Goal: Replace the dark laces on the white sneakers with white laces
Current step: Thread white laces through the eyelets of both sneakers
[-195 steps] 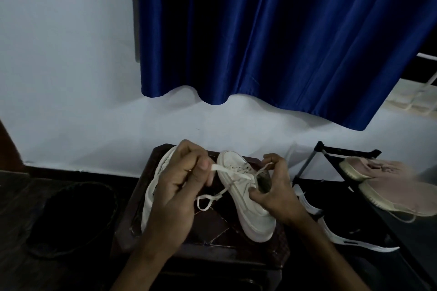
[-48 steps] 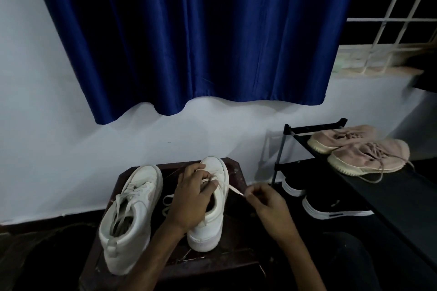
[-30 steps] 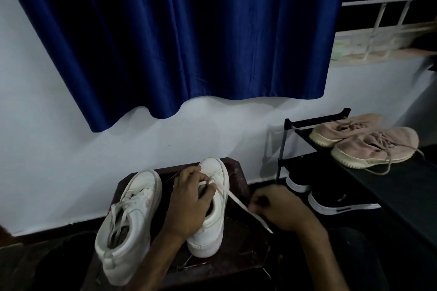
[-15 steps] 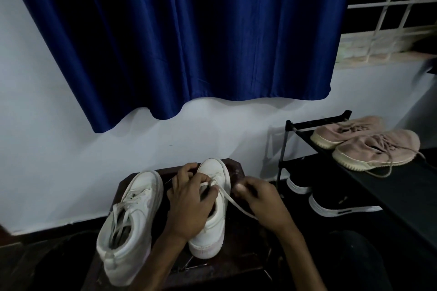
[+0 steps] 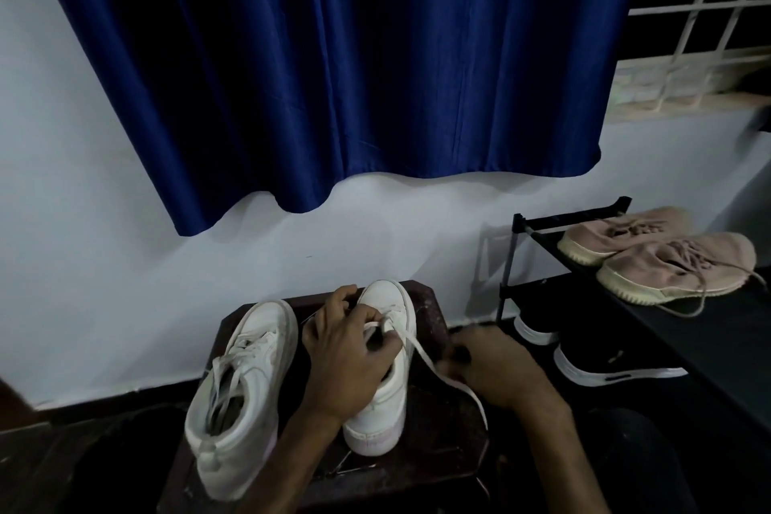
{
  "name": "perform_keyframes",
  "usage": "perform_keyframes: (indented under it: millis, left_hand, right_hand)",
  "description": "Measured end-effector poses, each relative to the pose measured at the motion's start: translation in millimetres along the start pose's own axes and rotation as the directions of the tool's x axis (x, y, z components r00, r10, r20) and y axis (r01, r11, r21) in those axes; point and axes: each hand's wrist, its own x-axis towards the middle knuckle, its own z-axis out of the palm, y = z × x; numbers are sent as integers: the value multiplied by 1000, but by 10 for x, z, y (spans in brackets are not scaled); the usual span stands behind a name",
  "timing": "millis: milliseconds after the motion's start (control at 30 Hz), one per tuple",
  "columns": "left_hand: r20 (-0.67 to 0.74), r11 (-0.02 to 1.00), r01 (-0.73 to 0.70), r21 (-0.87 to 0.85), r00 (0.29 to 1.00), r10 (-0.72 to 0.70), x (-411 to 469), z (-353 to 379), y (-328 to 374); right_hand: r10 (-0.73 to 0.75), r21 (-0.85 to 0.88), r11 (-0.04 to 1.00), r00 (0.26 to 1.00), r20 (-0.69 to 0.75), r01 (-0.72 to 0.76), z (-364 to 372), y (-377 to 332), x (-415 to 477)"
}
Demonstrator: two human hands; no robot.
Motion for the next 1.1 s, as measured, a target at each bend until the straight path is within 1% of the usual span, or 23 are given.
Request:
perform_keyframes:
  millis: [67,100,133,200,233,267,300,333,400,433,467,500,533,600,633,700,767,833,867,900,933,1000,1100]
  left_hand:
    - [-1,1000,4,-9,1000,-4,-10,3,-2]
    - [-2,1000,3,-14,1000,-3,-17,4,-8]
    - [-1,1000,2,-23,1000,-2,-25,11,-8]
    - [2,1000,0,-26,1000,0,-27,13,-11]
    - [5,1000,1,-19,1000,0,-26,19,-15]
    - [2,1000,3,-10,1000,-3,-22,14,-17]
    - [0,1000,8,-7,1000,-8,-15,16,-21]
    - [-1,1000,13,-8,1000,-13,-9,15,-21]
    - [3,1000,17,-13,1000,-17,-6,16,-18]
    - [6,1000,17,-12,1000,-17,-5,17,-15]
    - [10,1000,20,-6,1000,-20,-7,13,-6]
    - [11,1000,25,0,1000,-25,-5,13,4]
    - [10,1000,26,7,1000,-27,-7,7,13]
    - [4,1000,26,15,1000,-26,-15,-3,22]
    - [5,1000,27,13,1000,-27,-16,-3,20]
    - [9,999,35,7,999,-35,-16,-3,16]
    - [3,999,39,15,999,-39,-16,-7,13]
    - [5,999,43,13,999,-43,-18,-14,24]
    - [14,999,44,5,999,-44,-19,-19,36]
    - [25,999,43,0,999,-43,-17,-22,46]
    - [33,999,45,-3,998,-45,-20,-26,53]
    - [33,998,52,-26,998,-51,-23,-35,65]
    - [29,994,84,-74,996,-82,-47,-57,82]
  right_hand:
    - [-97,276,948,969,-228,160,63,-226,85]
    - [-108,395,892,951,-289,221,116,-332,119]
    - [-104,459,851,938,-329,256,177,-396,148]
    - [-83,489,828,924,-374,273,311,-400,184]
    - [-64,448,864,935,-350,227,347,-338,182]
    - [-43,341,929,958,-284,143,337,-256,167]
    - [-17,196,979,987,-159,48,295,-159,131]
    - [21,77,997,1000,6,-21,237,-67,89]
    - [51,-12,999,962,267,-50,112,42,0]
    - [38,-25,999,955,293,-32,75,48,-15]
    - [20,-26,1000,968,249,-14,65,28,-2]
    - [-6,10,1000,989,147,5,67,-17,31]
    - [-37,106,994,999,18,34,98,-74,80]
    - [-67,336,934,983,-173,123,201,-214,167]
    - [-59,390,909,971,-230,147,251,-287,194]
    - [-39,410,895,948,-316,173,359,-341,223]
    - [-33,383,912,958,-285,145,373,-274,198]
    - [-6,246,969,997,-75,25,248,-146,138]
    - [18,188,982,999,45,-26,164,-89,102]
    - [30,138,989,993,116,-46,97,-53,75]
    - [19,79,996,992,124,-29,50,-56,61]
    - [-34,10,999,999,-10,34,51,-138,81]
    - [-41,331,937,975,-219,114,184,-335,148]
